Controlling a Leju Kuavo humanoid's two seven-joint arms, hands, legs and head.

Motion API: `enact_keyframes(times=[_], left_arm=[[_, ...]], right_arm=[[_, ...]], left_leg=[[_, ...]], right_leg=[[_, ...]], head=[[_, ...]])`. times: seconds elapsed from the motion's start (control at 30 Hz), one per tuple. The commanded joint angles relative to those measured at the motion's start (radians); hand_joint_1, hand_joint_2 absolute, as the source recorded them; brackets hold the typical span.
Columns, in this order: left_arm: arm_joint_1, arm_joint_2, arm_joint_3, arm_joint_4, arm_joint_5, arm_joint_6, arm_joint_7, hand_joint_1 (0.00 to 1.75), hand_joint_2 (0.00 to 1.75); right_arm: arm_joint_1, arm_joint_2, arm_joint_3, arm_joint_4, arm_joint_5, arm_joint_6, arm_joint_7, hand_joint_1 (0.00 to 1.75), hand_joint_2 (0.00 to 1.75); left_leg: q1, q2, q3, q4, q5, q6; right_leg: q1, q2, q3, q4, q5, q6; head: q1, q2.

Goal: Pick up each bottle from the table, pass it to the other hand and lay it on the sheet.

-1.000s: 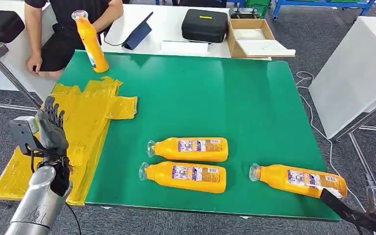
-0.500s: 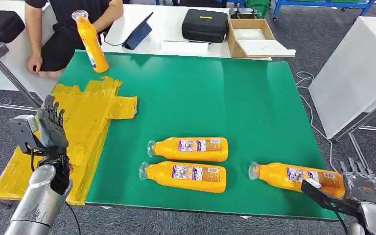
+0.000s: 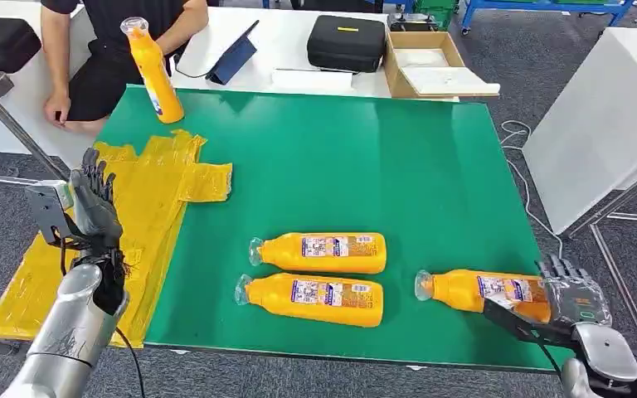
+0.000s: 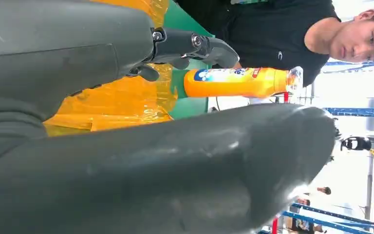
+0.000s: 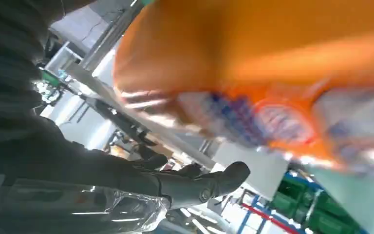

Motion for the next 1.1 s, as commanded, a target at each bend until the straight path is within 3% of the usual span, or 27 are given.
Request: enact_keyframes(times=[0.03, 0.27, 0.5, 0.63, 0.77, 0.87, 0.9, 0.93, 0.97, 1.03, 1.1], left_arm=[[-0.071, -0.031, -0.022, 0.100, -0.004, 0.007, 0.002, 0.00, 0.00], [-0.074, -0.033, -0.023, 0.098, -0.006, 0.012, 0.005, 0.00, 0.00], [-0.055, -0.027, -0.015, 0.079, -0.010, 0.028, 0.007, 0.00, 0.00], [-0.050, -0.023, -0.015, 0.079, -0.009, 0.028, 0.007, 0.00, 0.00], [-0.051, -0.022, -0.014, 0.079, -0.009, 0.028, 0.007, 0.00, 0.00], [-0.051, -0.021, -0.021, 0.075, -0.010, 0.027, 0.005, 0.00, 0.00], [-0.050, -0.021, -0.023, 0.072, -0.011, 0.028, 0.005, 0.00, 0.00], [-0.047, -0.018, -0.024, 0.065, -0.012, 0.030, 0.006, 0.00, 0.00], [-0.044, -0.016, -0.023, 0.060, -0.011, 0.030, 0.006, 0.00, 0.00], [-0.036, -0.010, -0.018, 0.047, -0.010, 0.034, 0.007, 0.00, 0.00], [-0.029, 0.001, -0.011, 0.039, -0.009, 0.033, 0.008, 0.00, 0.00]], right_arm=[[-0.085, 0.005, 0.069, 0.209, -0.002, -0.015, -0.009, 0.00, 1.75], [-0.114, 0.013, 0.092, 0.266, 0.000, -0.033, -0.013, 0.00, 1.75], [-0.215, 0.039, 0.171, 0.453, -0.004, -0.062, -0.011, 0.00, 1.75], [-0.222, 0.041, 0.179, 0.480, -0.003, -0.066, -0.012, 0.00, 1.75], [-0.222, 0.039, 0.178, 0.482, -0.003, -0.067, -0.013, 0.00, 1.75], [-0.237, 0.042, 0.191, 0.540, -0.015, -0.071, -0.024, 0.03, 1.75], [-0.234, 0.042, 0.199, 0.547, -0.020, -0.080, -0.030, 0.59, 1.75], [-0.223, 0.040, 0.212, 0.540, -0.029, -0.085, -0.033, 1.66, 1.75], [-0.214, 0.040, 0.219, 0.533, -0.037, -0.086, -0.033, 1.75, 1.75], [-0.200, 0.046, 0.224, 0.515, -0.051, -0.089, -0.036, 1.75, 1.75], [-0.193, 0.052, 0.232, 0.502, -0.056, -0.085, -0.032, 1.75, 1.75]], left_leg=[[0.000, -0.001, 0.003, -0.001, -0.001, -0.003], [0.000, 0.001, 0.005, -0.001, -0.001, -0.005], [0.001, 0.008, 0.004, -0.002, 0.002, -0.005], [0.001, 0.014, 0.003, -0.001, 0.004, -0.003], [0.001, 0.010, 0.001, -0.002, 0.007, -0.006], [0.003, 0.014, 0.005, -0.002, 0.005, -0.003], [0.002, 0.013, 0.003, -0.003, 0.006, -0.004], [0.002, 0.014, 0.004, -0.003, 0.006, -0.003], [0.003, 0.016, 0.006, -0.002, 0.006, -0.003], [0.003, 0.016, 0.004, -0.004, 0.008, -0.004], [0.005, 0.025, 0.005, -0.001, 0.007, -0.002]], right_leg=[[0.000, -0.002, 0.004, -0.001, -0.001, -0.001], [0.000, -0.001, 0.005, -0.002, 0.000, -0.001], [0.001, 0.005, 0.002, -0.002, 0.006, -0.002], [0.001, 0.010, 0.000, -0.002, 0.009, -0.004], [0.001, 0.006, -0.008, -0.003, 0.010, -0.004], [0.002, 0.010, -0.009, -0.005, 0.010, -0.003], [0.001, 0.008, -0.011, -0.006, 0.010, -0.003], [0.001, 0.008, -0.010, -0.005, 0.010, -0.003], [0.002, 0.009, -0.008, -0.005, 0.009, -0.003], [0.001, 0.007, -0.010, -0.007, 0.010, -0.004], [0.004, 0.012, -0.009, -0.006, 0.009, -0.003]], head=[[0.000, 0.000], [0.001, 0.000], [0.000, 0.000], [0.000, 0.000], [0.001, 0.000], [0.001, 0.000], [0.001, 0.000], [0.001, 0.000], [0.000, 0.000], [0.001, 0.000], [0.001, 0.000]])
